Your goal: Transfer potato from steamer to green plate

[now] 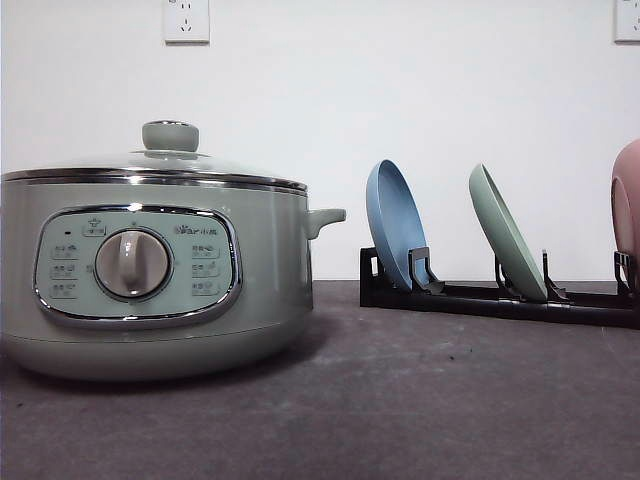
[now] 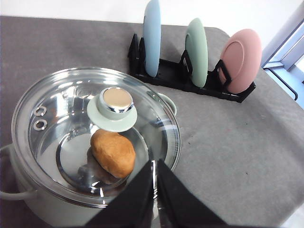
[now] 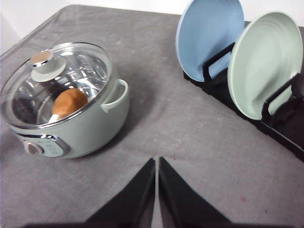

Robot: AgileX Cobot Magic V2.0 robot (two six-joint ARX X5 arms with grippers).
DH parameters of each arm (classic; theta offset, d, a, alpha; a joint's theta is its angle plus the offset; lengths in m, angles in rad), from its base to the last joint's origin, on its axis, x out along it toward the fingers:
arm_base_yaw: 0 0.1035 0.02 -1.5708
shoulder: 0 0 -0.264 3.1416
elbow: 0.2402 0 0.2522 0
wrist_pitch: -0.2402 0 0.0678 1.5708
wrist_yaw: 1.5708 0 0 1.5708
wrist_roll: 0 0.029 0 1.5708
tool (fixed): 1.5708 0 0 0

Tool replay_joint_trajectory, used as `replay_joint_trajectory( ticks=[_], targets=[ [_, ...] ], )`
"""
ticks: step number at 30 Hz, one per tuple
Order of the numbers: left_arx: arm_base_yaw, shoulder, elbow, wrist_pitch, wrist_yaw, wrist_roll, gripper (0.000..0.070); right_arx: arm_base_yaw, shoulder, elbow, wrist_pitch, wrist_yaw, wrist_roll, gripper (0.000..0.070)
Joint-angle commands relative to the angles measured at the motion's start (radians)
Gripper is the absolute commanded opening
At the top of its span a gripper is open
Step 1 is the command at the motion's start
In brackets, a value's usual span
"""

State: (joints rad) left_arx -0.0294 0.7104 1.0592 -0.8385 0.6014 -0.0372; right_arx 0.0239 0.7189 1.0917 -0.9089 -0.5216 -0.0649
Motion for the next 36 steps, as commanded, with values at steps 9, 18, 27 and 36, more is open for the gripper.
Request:
replay_joint_trajectory(
  ticks=[9,18,27,36],
  targets=[
    [-0.004,0.004,0.023,-0.004,0.004,0.025,0.0461,0.009,0.006,0.02,0.003,0.0,-0.011,0.0446],
    [-0.004,0.005,0.023,-0.004,0.004,0.026,0.0585,0.009,0.006,0.02,0.003,0.003,0.013,0.0548],
    [-0.004,0.004,0.023,-0.003,0.004,0.025,0.0585,0.009,0.015,0.02,0.005,0.004,0.044,0.0548],
    [-0.004,0.004,0.023,-0.002,0.004,0.025,0.0585,0.009,0.097,0.021,0.113,0.005,0.162,0.0547]
  ],
)
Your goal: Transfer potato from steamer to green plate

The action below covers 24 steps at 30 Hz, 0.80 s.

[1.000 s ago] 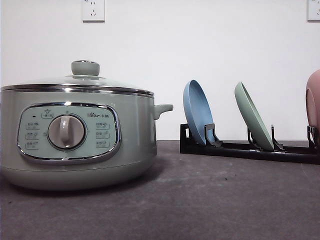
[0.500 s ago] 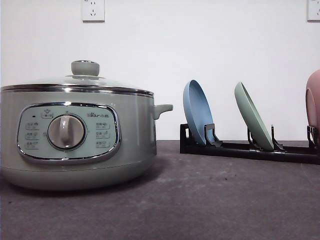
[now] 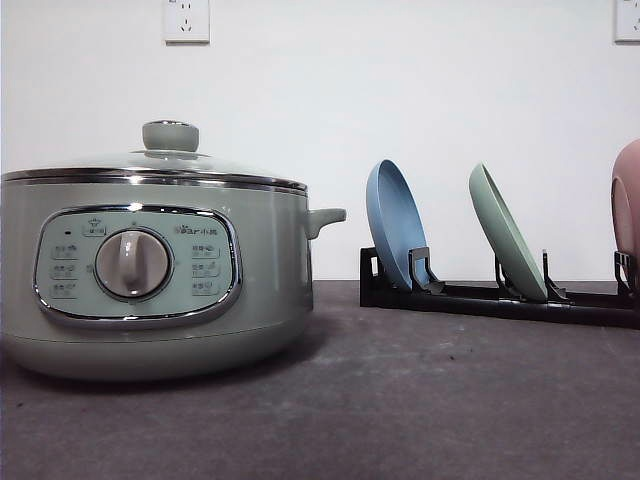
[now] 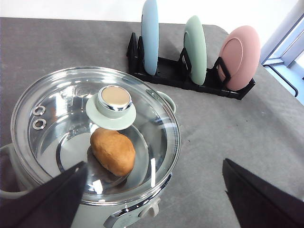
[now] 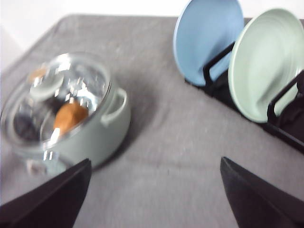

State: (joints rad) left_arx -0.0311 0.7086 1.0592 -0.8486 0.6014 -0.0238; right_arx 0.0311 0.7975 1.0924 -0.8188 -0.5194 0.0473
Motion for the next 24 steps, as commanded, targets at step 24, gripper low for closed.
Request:
replay_joint_trajectory(
  ticks=[24],
  targets=[
    [-0.002,0.006,0.023,0.007,0.004,0.012,0.0585,0.007,0.797,0.545,0.137,0.007,0.126,0.0541]
  ],
)
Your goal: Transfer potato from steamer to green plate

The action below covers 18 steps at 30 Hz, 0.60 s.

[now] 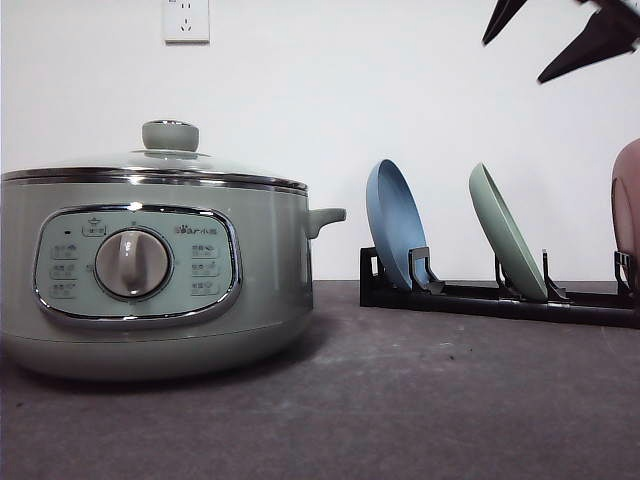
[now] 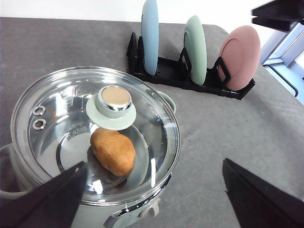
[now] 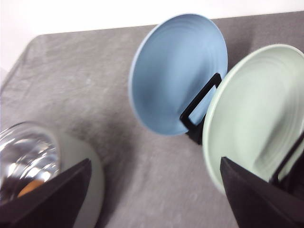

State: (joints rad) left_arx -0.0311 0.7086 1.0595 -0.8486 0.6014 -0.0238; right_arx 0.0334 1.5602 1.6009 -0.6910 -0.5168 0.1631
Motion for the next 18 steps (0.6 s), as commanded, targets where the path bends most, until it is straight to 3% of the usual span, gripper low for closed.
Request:
replay_joint_trajectory(
  ticks=[1,11,18],
  targets=[
    [-0.002,0.006,0.023,0.007,0.004,0.012,0.0585,0.005,0.058,0.055,0.01,0.012,0.01,0.0533],
    [-0.002,0.006,0.023,0.007,0.004,0.012,0.0585,0.029,0.244,0.131,0.068,0.085,0.013,0.0528],
    [-0.002,0.006,0.023,0.007,0.004,0.012,0.0585,0.047,0.329,0.131,0.116,0.126,0.014,0.0481]
  ],
)
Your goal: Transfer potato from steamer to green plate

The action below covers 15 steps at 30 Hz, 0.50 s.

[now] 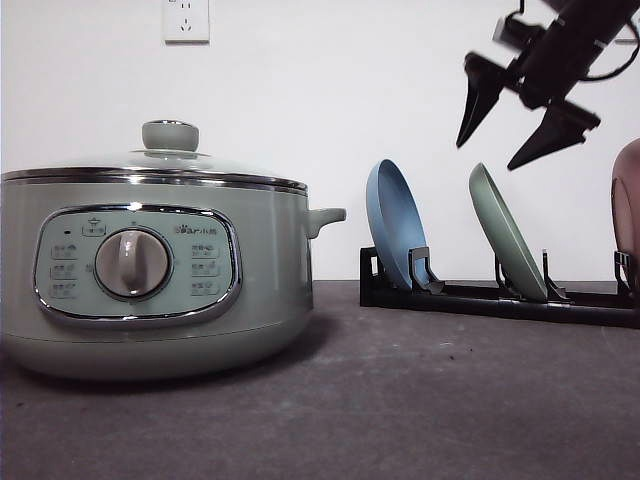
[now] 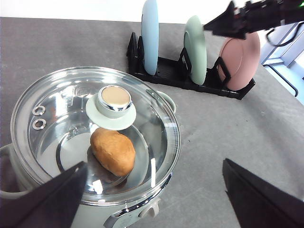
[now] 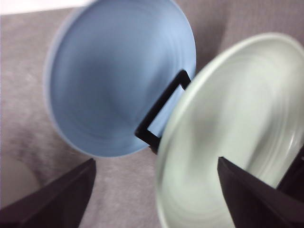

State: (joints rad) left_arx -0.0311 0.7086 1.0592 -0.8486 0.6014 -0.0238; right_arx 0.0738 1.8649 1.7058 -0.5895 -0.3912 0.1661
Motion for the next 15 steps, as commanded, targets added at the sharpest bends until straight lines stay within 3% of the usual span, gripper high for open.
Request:
replay_joint_trajectory(
  ticks=[1,15],
  targets=[
    [-0.002,0.006,0.023,0.007,0.004,0.012,0.0585,0.009,0.033,0.026,0.02,0.005,0.011,0.0475],
    [-0.002,0.006,0.023,0.006,0.004,0.012,0.0585,0.024,0.088,0.026,0.054,0.055,0.01,0.0249]
  ],
)
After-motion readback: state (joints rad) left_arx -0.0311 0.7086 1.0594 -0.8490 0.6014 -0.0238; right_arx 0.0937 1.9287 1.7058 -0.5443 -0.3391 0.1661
